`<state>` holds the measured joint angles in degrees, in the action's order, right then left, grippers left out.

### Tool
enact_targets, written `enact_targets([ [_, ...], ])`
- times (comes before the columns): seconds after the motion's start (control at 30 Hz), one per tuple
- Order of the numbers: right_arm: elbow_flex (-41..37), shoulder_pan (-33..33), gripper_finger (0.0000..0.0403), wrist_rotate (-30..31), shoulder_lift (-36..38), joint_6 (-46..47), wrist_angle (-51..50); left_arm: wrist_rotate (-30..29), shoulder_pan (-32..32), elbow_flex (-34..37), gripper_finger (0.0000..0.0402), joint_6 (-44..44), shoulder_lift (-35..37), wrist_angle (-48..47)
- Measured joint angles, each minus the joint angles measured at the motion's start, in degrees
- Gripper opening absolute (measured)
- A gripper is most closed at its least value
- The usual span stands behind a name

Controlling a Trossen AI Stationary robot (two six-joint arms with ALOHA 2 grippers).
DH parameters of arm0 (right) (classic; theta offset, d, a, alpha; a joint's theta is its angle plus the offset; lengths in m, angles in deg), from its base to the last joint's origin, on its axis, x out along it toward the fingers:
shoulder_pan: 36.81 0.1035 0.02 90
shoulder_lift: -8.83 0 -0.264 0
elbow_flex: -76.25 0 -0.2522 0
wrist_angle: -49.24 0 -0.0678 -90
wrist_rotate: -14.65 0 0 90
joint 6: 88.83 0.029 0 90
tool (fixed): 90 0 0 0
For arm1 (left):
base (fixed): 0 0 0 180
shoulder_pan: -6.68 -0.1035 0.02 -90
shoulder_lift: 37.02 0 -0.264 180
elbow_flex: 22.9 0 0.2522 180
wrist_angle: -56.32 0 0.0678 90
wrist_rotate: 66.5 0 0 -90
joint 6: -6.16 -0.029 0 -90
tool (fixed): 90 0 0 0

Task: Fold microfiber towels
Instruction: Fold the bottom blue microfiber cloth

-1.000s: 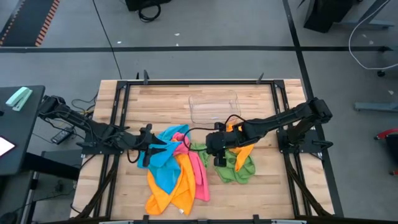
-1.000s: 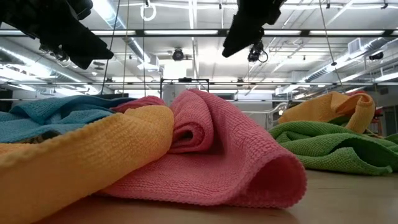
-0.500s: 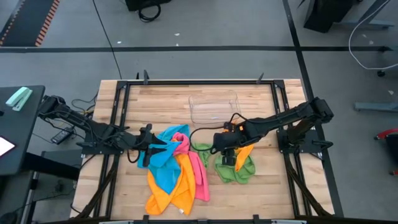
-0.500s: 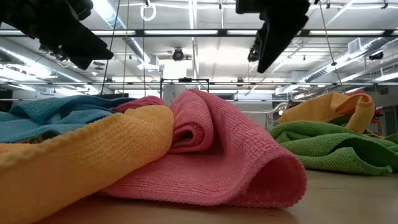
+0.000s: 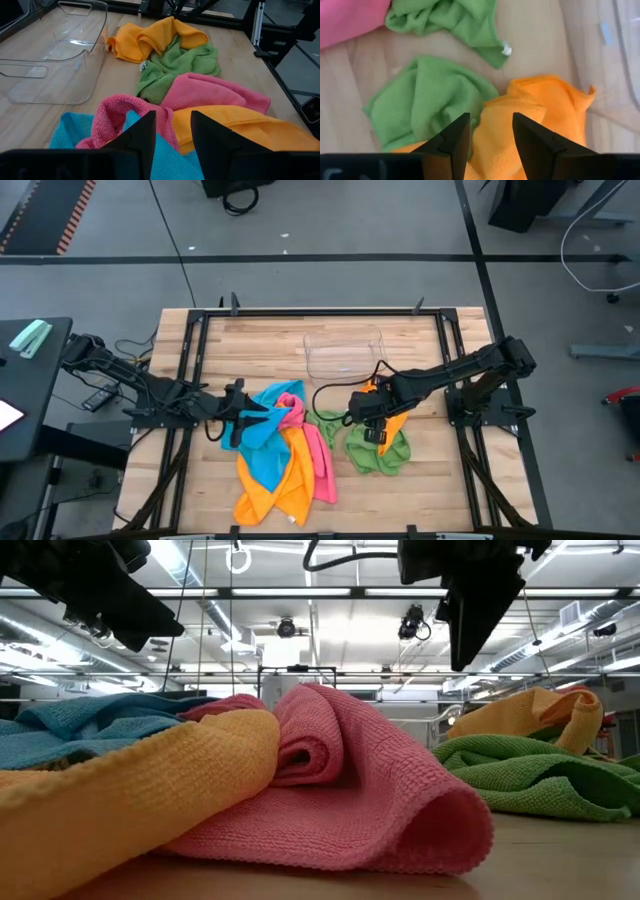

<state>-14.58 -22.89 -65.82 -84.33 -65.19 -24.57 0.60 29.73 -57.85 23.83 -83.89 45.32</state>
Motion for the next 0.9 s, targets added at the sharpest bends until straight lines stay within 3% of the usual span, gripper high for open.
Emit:
enact_targets([
  [0.23, 0.0, 0.0, 0.0162, 2.4, 0.0, -2.6, 6.2, 0.0, 0.0, 0.0, 0.0130, 0.1, 0.0, 0.0],
  [0.43, 0.0, 0.1, 0.0163, 2.4, 0.0, 0.3, 2.7, 0.0, 0.0, 0.0, 0.0130, 1.1, 0.0, 0.0],
  [0.67, 0.0, 1.4, 0.0163, -3.2, 0.0, 6.8, -3.5, -0.1, 0.0, 0.0, 0.0130, 1.2, 0.0, 0.1],
  [0.9, -0.3, 4.8, 0.0163, -2.5, 0.0, 11.2, -7.4, -7.0, -2.4, 0.1, 0.0130, -1.1, 0.0, 9.0],
])
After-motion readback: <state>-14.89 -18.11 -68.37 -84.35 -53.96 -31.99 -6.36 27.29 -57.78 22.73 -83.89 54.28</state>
